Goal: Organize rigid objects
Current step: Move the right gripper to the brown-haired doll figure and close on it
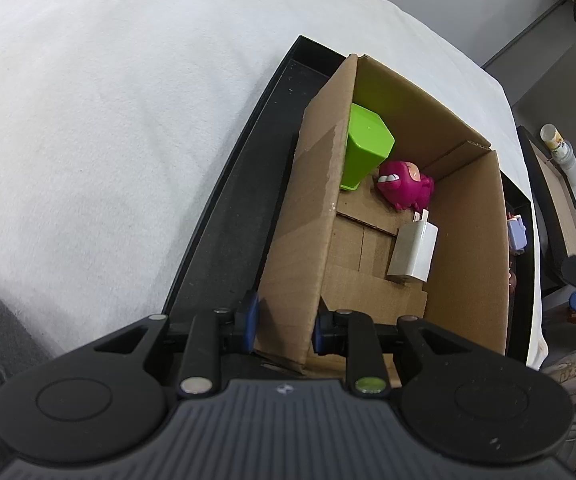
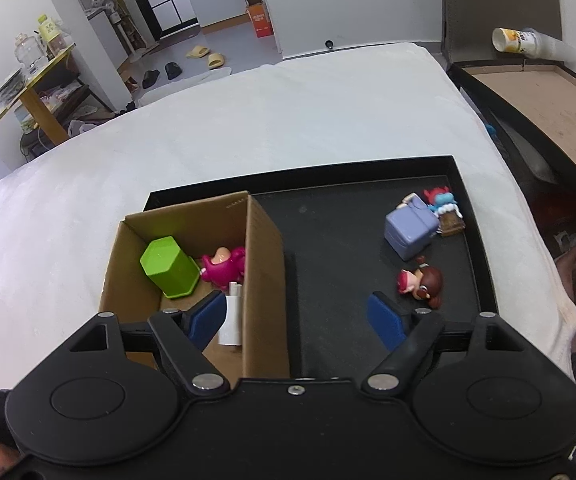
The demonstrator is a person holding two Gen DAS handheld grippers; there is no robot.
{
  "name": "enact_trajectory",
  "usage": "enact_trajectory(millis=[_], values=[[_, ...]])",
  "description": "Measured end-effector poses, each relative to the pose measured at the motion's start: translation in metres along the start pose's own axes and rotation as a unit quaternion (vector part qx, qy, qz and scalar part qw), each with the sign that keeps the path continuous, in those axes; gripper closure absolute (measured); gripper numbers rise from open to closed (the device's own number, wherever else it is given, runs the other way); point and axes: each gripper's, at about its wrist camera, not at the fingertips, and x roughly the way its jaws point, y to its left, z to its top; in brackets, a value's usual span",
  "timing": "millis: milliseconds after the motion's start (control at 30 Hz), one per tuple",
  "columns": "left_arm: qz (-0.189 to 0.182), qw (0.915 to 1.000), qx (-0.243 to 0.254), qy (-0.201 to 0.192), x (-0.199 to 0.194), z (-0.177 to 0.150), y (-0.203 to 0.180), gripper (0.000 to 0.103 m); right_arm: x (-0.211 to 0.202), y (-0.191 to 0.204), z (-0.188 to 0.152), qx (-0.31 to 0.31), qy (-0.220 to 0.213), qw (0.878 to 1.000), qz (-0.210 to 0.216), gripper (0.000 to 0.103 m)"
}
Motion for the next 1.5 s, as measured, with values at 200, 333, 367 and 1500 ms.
enact_trajectory(millis=[200, 333, 367, 1500], values=[[0.000, 1.0000, 0.000, -0.001, 0.000, 0.000, 0.000, 0.078, -0.002, -0.019, -0.005, 0.017, 0.003, 1.000, -0.007, 0.023], [0.001, 1.0000, 0.000, -0.001, 0.000, 0.000, 0.000, 0.079, -0.003, -0.031, -0.007, 0.031, 0.002, 1.000, -0.002, 0.023], [0.001, 1.0000, 0.001, -0.001, 0.000, 0.000, 0.000, 0.079, -0.003, -0.034, -0.008, 0.033, 0.001, 0.999, -0.005, 0.023], [0.032, 0.9994, 0.009, -0.007, 0.001, 0.000, -0.009, 0.082, 0.082, -0.090, -0.006, 0.026, 0.031, 0.999, -0.026, 0.022]])
